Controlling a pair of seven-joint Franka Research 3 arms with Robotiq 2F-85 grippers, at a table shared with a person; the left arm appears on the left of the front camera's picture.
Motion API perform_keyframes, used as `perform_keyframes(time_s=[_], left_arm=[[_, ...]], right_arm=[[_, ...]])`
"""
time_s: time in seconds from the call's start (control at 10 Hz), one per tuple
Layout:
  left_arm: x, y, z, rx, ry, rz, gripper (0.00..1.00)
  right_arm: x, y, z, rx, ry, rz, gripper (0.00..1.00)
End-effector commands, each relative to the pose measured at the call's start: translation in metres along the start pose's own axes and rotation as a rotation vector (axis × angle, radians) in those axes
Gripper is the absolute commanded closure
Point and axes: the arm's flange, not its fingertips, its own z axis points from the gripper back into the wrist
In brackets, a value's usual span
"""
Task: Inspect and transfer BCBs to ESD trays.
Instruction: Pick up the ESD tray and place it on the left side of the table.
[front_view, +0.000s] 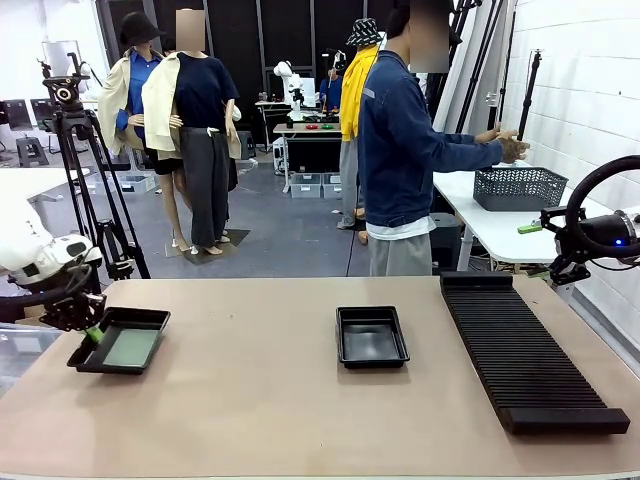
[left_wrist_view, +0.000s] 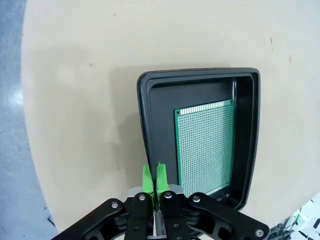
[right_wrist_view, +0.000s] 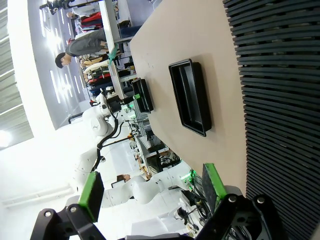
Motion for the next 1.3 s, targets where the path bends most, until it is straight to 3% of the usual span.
perform_keyframes(time_s=[0.0,0.5,0.8,1.2], left_arm=[[0.009,0.017,0.006,-0.041,0.022,-0.002,1.00],[0.017,0.061,0.015,0.008,0.112,0.005,1.00],[0.011,0.075,0.014,0.035,0.087,0.029,1.00],[0.007,0.083,0.016,-0.021,0.039,0.029,1.00]], right_arm=[[-0.005,0.001,-0.003,0.004,0.001,-0.009,0.00],[-0.005,0.001,-0.003,0.004,0.001,-0.009,0.00],[-0.005,0.001,-0.003,0.004,0.001,-0.009,0.00],[-0.005,0.001,-0.003,0.004,0.001,-0.009,0.00]])
